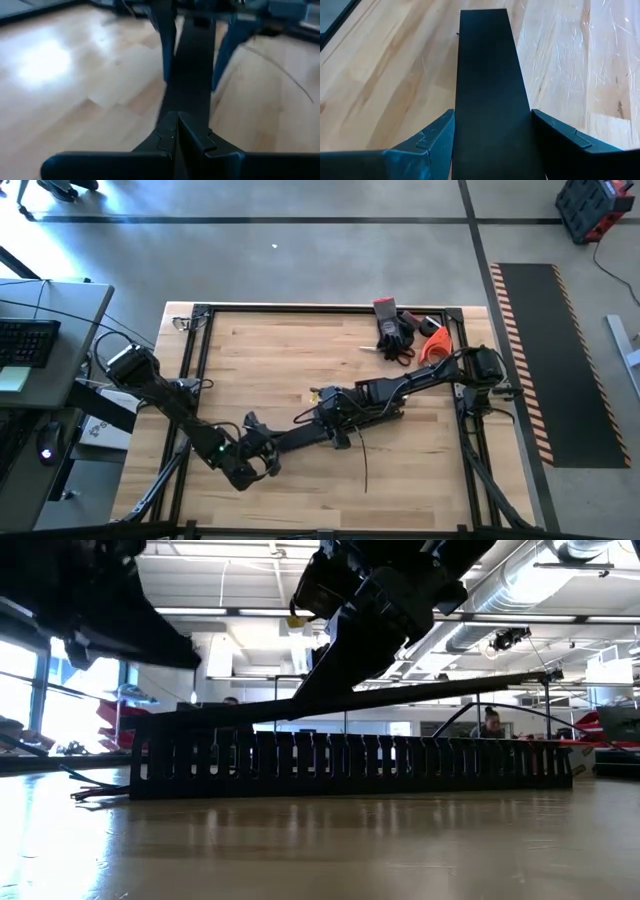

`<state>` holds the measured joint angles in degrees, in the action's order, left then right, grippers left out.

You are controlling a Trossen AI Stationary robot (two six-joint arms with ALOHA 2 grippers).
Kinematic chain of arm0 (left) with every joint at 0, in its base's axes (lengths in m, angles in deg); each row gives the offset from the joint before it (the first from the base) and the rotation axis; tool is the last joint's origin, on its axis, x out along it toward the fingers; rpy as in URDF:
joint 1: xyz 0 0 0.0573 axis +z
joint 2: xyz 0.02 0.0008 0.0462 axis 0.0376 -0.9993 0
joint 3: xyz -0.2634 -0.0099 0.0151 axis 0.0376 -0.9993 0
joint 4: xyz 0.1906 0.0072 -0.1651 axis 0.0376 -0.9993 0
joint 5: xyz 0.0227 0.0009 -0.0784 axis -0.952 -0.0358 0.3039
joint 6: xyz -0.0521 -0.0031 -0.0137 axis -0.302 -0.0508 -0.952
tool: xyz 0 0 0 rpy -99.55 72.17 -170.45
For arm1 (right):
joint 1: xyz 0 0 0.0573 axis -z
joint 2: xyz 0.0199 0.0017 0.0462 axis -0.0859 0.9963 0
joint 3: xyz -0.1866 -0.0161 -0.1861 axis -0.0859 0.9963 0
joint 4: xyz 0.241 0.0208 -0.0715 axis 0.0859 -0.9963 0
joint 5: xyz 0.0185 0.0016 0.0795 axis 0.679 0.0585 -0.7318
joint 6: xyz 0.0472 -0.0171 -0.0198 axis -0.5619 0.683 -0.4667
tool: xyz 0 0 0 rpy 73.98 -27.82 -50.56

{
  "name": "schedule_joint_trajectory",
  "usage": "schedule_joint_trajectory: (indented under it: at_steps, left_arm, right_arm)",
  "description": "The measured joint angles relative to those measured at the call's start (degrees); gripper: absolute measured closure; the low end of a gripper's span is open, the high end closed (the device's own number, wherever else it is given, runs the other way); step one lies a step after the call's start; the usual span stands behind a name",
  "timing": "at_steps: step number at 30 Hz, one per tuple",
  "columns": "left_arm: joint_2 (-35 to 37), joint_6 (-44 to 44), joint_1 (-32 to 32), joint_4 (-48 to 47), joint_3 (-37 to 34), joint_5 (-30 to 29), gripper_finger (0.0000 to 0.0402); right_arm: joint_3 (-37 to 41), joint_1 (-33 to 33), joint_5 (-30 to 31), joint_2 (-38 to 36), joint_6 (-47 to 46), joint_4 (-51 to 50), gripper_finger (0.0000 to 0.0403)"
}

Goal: Ziptie cables
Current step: Close the black cable duct with the black cable duct cover

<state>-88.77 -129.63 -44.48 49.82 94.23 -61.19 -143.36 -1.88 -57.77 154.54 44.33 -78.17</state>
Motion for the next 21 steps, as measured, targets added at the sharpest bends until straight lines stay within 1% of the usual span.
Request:
schedule_joint_trajectory:
  at_steps: [3, 6, 9, 14, 21]
  left_arm:
    - [-3.18, -0.04, 0.07, 2.29, 0.0, 1.62, 0.0401]
    - [-5.75, -0.52, 0.11, 4.73, 0.0, 1.78, 0.0401]
    - [-7.41, -1.88, 0.11, 4.87, -0.02, 1.91, 0.0401]
    - [-7.01, -2.06, 0.13, 4.91, -0.02, 1.78, 0.0401]
    - [-5.18, 0.4, 0.25, 4.88, -0.02, 1.65, 0.0402]
  right_arm:
    - [0.0, 0.0, -0.02, 0.0, 0.0, -0.17, 0.0192]
    - [0.0, 0.0, 0.01, 0.0, 0.0, -0.17, 0.0192]
    - [0.0, 0.0, -0.02, 0.0, 0.0, -0.3, 0.0192]
    - [0.02, 0.0, 0.53, -1.31, -1.1, -0.89, 0.0192]
    - [0.02, -0.44, 1.11, -2.6, -4.31, -3.36, 0.0192]
